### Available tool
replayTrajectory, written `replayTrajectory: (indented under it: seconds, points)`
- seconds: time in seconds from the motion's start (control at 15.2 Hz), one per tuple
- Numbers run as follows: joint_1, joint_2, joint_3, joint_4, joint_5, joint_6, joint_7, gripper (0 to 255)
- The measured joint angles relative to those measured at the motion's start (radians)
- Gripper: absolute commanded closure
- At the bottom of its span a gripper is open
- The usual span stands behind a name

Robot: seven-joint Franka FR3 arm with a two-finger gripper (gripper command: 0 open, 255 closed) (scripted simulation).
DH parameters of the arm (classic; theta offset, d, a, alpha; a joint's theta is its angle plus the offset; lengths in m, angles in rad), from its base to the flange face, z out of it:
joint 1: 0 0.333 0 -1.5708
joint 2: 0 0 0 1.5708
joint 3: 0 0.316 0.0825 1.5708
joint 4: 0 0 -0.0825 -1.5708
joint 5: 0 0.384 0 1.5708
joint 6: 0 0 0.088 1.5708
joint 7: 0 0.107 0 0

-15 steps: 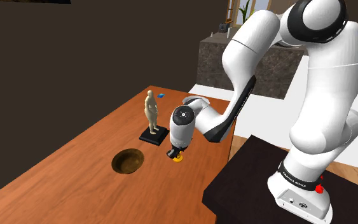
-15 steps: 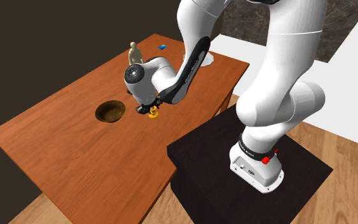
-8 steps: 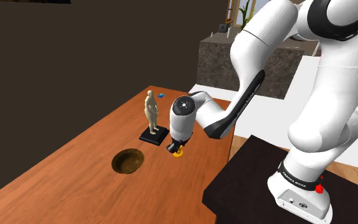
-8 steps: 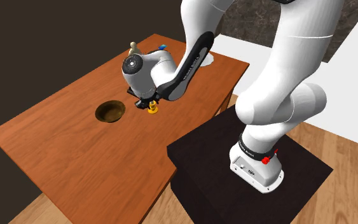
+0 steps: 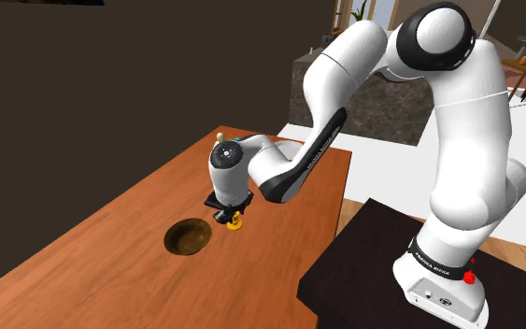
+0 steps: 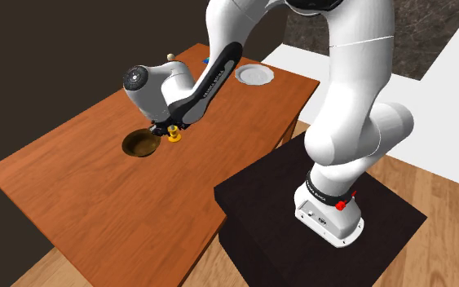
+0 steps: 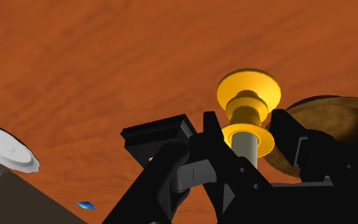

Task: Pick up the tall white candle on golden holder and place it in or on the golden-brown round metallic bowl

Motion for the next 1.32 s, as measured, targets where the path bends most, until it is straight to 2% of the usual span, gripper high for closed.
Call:
replayTrajectory:
  seconds: [0.2, 0.46, 0.73, 0.79, 0.92, 1.32]
  points:
    - [0.066, 0.094, -0.033, 0.137, -0.011, -0.059, -0.032, 255]
    - [0.186, 0.233, -0.074, 0.354, -0.018, -0.148, -0.069, 255]
    - [0.291, 0.365, -0.108, 0.587, -0.018, -0.222, -0.137, 255]
    - [0.326, 0.413, -0.120, 0.681, -0.016, -0.247, -0.174, 255]
    - [0.359, 0.456, -0.133, 0.741, -0.023, -0.256, -0.182, 255]
    - [0.382, 0.518, -0.161, 0.779, -0.050, -0.230, -0.170, 255]
